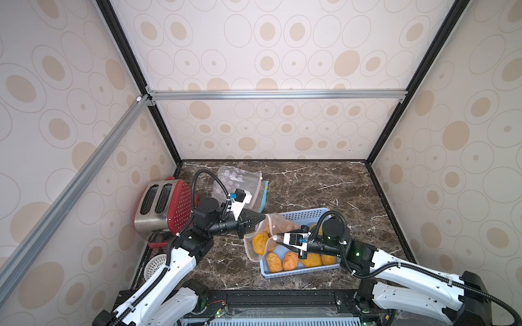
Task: Put the potatoes into a zipper bag and zip it
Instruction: Place the zipper food storage bag at the center of the board.
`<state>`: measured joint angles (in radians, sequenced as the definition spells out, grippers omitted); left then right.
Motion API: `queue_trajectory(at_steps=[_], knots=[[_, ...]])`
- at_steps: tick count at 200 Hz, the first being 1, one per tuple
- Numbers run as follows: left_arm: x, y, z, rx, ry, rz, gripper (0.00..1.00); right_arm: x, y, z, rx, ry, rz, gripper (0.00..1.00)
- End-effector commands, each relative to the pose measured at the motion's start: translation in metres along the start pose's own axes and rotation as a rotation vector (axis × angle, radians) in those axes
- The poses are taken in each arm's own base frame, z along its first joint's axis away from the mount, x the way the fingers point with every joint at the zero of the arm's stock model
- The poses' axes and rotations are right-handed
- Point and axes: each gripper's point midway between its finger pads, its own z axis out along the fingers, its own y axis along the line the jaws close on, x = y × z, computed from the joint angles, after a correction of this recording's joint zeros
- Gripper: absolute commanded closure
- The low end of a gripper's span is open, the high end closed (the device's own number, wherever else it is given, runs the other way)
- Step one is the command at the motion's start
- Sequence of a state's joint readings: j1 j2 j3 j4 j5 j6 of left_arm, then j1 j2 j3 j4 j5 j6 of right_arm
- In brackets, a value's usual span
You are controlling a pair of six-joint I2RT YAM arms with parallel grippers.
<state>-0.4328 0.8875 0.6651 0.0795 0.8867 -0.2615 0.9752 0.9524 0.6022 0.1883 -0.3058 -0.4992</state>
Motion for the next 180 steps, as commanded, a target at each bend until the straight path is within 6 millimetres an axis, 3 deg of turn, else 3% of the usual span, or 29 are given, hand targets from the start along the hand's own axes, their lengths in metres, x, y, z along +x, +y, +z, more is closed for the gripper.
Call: queue_trajectory(at_steps=[1,53,124,158,163,180], knots=[[-0.021,-0.006,-0.003,0.002,-0.035,0.054,1.0,-0.006,-0.004,0.002,0.014,-0.012,-0.028,0.73],[-0.021,-0.006,-0.003,0.001,-0.036,0.055,1.0,-0.004,-0.005,0.004,0.018,-0.001,-0.03,0.8],[-0.019,-0.004,-0.003,-0.01,-0.033,0.051,1.0,-0.007,-0.007,0.005,0.023,-0.01,-0.023,1.0],[-0.023,0.0,-0.005,-0.052,-0.031,0.073,1.0,-0.018,-0.021,0.001,0.082,-0.027,0.056,1.0],[-0.026,0.002,-0.007,-0.073,-0.029,0.088,0.93,-0.02,-0.025,0.0,0.102,-0.022,0.087,1.0],[-0.043,0.01,-0.017,-0.186,-0.022,0.172,0.55,-0.028,-0.041,-0.006,0.16,-0.005,0.204,1.0]])
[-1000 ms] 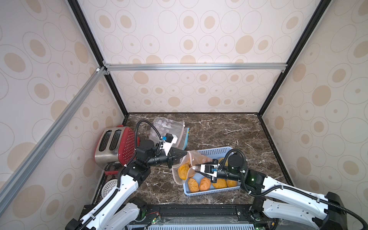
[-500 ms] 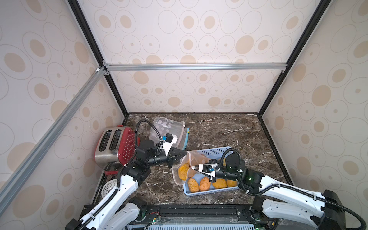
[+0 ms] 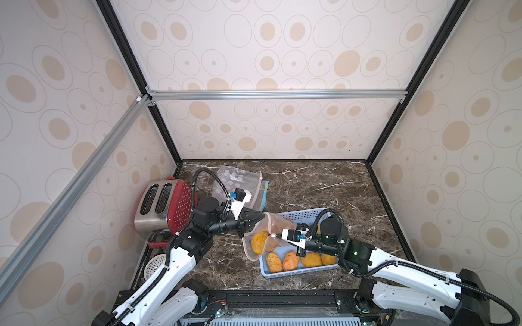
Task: Put the potatoes into a zipper bag and zip it
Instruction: Place the zipper food storage bag at the center of the board.
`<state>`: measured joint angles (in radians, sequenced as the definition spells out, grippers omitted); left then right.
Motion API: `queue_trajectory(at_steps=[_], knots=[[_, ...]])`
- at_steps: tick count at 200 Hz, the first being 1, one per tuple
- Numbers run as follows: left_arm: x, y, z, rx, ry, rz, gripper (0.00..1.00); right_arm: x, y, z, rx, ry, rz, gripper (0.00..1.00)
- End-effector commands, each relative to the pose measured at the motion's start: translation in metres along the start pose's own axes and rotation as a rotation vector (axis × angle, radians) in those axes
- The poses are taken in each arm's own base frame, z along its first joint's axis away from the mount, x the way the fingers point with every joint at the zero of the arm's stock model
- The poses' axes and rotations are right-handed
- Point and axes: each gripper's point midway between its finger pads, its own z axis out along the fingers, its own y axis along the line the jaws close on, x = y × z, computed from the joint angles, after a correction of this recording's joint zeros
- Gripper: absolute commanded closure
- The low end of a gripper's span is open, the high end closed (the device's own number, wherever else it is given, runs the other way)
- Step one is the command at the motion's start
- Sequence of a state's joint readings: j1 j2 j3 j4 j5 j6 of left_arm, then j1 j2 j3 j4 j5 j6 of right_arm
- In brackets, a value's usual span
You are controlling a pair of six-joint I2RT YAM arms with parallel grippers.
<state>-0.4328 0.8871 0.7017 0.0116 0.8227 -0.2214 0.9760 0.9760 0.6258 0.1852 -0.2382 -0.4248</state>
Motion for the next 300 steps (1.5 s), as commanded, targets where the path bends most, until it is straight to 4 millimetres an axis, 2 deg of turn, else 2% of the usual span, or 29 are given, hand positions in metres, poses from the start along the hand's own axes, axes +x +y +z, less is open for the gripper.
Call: queue_trajectory(at_steps=[1,23,36,48,69,91,117,140,171,191,238,266,300], knots=[[-0.039,0.004,-0.016,-0.129,-0.036,0.156,0.53,-0.033,-0.026,-0.009,0.098,-0.037,0.138,1.0],[-0.07,0.02,-0.041,-0.343,-0.04,0.275,0.21,-0.037,-0.027,-0.014,0.083,0.005,0.211,1.0],[-0.087,0.024,-0.057,-0.442,-0.049,0.336,0.17,-0.039,-0.026,-0.018,0.07,0.025,0.251,1.0],[-0.098,0.007,-0.063,-0.402,-0.071,0.396,0.16,-0.042,-0.026,-0.023,0.064,0.04,0.281,1.0],[-0.1,-0.042,-0.059,-0.159,-0.119,0.532,0.19,-0.045,-0.018,-0.029,0.022,0.05,0.307,1.0],[-0.091,-0.069,-0.053,0.016,-0.139,0.615,0.2,-0.048,-0.013,-0.034,-0.012,0.05,0.295,1.0],[-0.078,-0.075,-0.038,0.13,-0.103,0.675,0.21,-0.045,-0.013,-0.04,-0.008,0.081,0.302,1.0],[-0.073,-0.081,-0.024,0.22,-0.089,0.707,0.22,-0.045,-0.006,-0.045,-0.036,0.061,0.295,1.0],[-0.047,-0.087,0.01,0.324,-0.01,0.688,0.23,-0.044,-0.007,-0.052,-0.016,0.049,0.286,1.0],[-0.028,-0.091,0.026,0.366,0.016,0.679,0.25,-0.045,-0.008,-0.056,-0.019,0.062,0.308,1.0],[0.001,-0.095,0.042,0.401,0.064,0.663,0.33,-0.042,-0.004,-0.058,-0.04,0.061,0.309,1.0],[0.023,-0.095,0.053,0.428,0.14,0.645,0.44,-0.042,-0.002,-0.062,-0.041,0.065,0.298,1.0],[0.031,-0.092,0.057,0.409,0.171,0.64,0.67,-0.04,0.0,-0.066,-0.051,0.076,0.296,1.0]])
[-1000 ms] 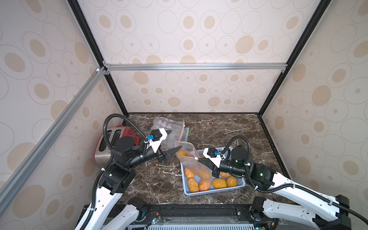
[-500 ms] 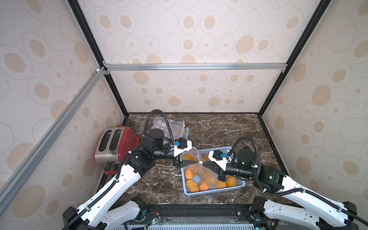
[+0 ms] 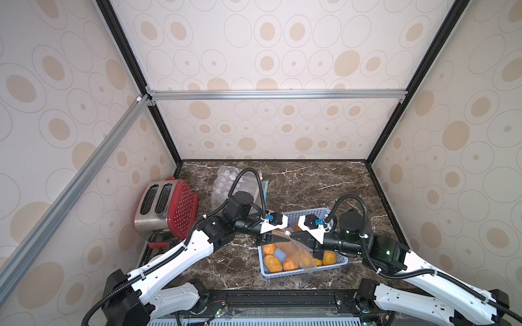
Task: Put the potatoes into a zipper bag and zip it
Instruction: Place the zipper food storage bag at the center of the board.
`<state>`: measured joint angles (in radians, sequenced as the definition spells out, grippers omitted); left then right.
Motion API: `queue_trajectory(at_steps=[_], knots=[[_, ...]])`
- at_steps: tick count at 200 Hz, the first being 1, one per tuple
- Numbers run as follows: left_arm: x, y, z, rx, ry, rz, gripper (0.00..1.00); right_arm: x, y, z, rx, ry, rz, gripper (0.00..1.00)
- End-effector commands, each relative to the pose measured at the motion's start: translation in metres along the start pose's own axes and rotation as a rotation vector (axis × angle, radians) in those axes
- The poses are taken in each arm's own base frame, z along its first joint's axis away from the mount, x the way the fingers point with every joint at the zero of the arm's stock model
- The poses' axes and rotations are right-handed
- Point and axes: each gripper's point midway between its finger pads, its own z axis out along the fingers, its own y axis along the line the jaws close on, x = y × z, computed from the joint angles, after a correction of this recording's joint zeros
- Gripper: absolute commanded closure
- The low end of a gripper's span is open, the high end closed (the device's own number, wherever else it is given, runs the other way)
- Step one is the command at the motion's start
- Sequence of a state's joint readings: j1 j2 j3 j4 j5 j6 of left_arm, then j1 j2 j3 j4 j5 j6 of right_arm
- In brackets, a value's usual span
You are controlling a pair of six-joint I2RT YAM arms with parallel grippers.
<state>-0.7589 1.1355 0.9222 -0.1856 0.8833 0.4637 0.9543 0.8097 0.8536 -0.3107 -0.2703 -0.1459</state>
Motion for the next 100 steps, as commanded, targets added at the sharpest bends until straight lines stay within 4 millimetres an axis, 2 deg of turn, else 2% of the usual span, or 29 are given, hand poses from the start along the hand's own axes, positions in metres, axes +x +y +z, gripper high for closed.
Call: queue_trajectory(at_steps=[1,21,50,74,100], knots=[[0.0,-0.003,0.0,-0.004,0.012,0.035,0.67,-0.003,0.003,-0.007,-0.013,-0.012,-0.015,1.0],[-0.003,-0.004,-0.004,-0.026,0.004,0.041,0.76,0.0,0.002,-0.008,0.0,-0.006,-0.017,1.0],[0.001,-0.004,-0.009,-0.074,0.008,0.04,0.81,0.001,0.002,-0.011,0.002,0.003,-0.016,1.0],[-0.002,-0.005,-0.011,-0.087,0.0,0.047,1.0,0.0,0.002,-0.012,0.006,0.006,-0.015,1.0],[-0.007,0.001,-0.014,-0.128,-0.017,0.046,1.0,-0.001,-0.002,-0.011,0.027,0.001,-0.016,1.0]])
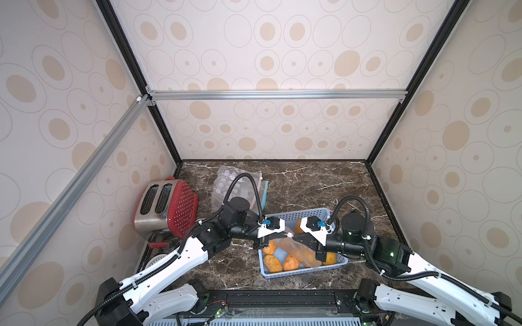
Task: Put the potatoes into a zipper bag and zip it
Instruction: Place the zipper food storage bag at the center of the board.
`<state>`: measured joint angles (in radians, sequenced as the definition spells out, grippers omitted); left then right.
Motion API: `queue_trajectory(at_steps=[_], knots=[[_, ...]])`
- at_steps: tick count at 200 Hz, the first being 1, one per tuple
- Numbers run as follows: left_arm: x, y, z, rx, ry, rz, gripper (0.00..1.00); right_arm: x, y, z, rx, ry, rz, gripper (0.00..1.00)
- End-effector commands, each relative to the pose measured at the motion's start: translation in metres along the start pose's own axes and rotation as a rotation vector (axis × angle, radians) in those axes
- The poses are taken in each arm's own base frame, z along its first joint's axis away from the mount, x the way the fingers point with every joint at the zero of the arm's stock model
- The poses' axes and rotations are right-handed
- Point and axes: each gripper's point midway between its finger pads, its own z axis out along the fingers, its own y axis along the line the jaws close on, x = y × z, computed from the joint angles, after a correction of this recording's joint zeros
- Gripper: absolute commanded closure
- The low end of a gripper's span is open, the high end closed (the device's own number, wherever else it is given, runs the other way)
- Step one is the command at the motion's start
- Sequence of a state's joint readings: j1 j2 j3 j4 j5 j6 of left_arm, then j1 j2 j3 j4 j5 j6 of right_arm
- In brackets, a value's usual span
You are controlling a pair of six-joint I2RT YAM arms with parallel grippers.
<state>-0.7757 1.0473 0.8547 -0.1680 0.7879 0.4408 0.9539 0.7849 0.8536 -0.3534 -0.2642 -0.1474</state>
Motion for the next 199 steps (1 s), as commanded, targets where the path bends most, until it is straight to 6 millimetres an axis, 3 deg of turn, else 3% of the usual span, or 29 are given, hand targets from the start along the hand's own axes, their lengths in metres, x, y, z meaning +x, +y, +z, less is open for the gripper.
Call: queue_trajectory(at_steps=[1,11,22,31,59,87,108,150,163,199], knots=[[-0.014,0.005,-0.005,-0.048,-0.04,0.036,1.0,-0.007,-0.004,-0.004,0.026,-0.017,-0.019,1.0],[-0.015,0.005,-0.006,-0.048,-0.047,0.042,1.0,-0.009,-0.008,-0.005,0.046,-0.033,-0.018,0.98],[-0.016,0.005,-0.007,-0.053,-0.048,0.046,1.0,-0.01,-0.009,-0.004,0.055,-0.047,-0.02,0.83],[-0.015,0.004,-0.007,-0.054,-0.046,0.047,1.0,-0.01,-0.009,-0.003,0.05,-0.049,-0.019,0.77],[-0.017,0.005,-0.009,-0.061,-0.055,0.047,1.0,0.0,-0.003,0.008,0.003,0.011,-0.02,0.67],[-0.017,0.005,-0.01,-0.067,-0.054,0.046,1.0,0.008,-0.002,0.016,-0.019,0.049,-0.006,0.7],[-0.016,0.004,-0.01,-0.067,-0.054,0.048,1.0,0.004,-0.002,0.017,-0.019,0.033,0.0,0.8],[-0.014,0.003,-0.01,-0.072,-0.05,0.048,1.0,-0.008,-0.005,0.011,0.002,-0.024,0.006,0.8],[-0.015,0.004,-0.011,-0.077,-0.051,0.048,1.0,-0.007,-0.003,0.011,-0.008,-0.019,0.0,0.87],[-0.014,0.003,-0.011,-0.074,-0.05,0.045,1.0,-0.006,-0.003,0.012,-0.008,-0.012,0.004,0.92]])
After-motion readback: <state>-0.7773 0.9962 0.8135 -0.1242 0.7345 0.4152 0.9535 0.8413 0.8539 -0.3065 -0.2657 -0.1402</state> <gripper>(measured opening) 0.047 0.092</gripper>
